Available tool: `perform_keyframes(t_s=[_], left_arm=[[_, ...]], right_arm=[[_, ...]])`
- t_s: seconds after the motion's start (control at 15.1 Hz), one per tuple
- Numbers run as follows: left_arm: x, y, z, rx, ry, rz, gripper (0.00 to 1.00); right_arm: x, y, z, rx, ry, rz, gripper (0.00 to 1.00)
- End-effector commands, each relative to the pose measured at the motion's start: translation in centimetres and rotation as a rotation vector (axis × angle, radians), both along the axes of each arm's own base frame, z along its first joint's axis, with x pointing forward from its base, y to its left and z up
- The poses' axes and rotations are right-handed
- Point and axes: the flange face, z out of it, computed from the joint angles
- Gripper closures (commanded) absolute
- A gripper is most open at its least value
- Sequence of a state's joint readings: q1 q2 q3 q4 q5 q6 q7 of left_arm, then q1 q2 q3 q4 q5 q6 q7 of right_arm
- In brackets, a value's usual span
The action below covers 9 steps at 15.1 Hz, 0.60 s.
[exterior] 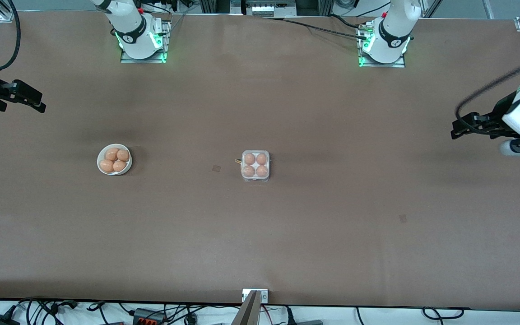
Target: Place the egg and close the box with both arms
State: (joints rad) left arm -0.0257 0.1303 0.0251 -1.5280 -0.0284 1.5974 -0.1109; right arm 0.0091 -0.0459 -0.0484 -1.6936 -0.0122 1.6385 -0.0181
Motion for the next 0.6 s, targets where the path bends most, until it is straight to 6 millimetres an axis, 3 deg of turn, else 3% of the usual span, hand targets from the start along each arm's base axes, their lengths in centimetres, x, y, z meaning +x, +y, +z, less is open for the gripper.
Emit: perform_keyframes(t_s=[0.0,0.53], left_arm=[[-0.25,-0.6,0.38,-0.011,0.007,0.061,0.0],[-0.23,-0.5,0.27,-0.003,0.009,0.034,0.0]], right_arm=[[-0.2,0.12,-0.12,-0.001,-0.006,0.011,0.0],[-0.14,0.12,-0.19,-0.002,-0.006,0.011,0.0]])
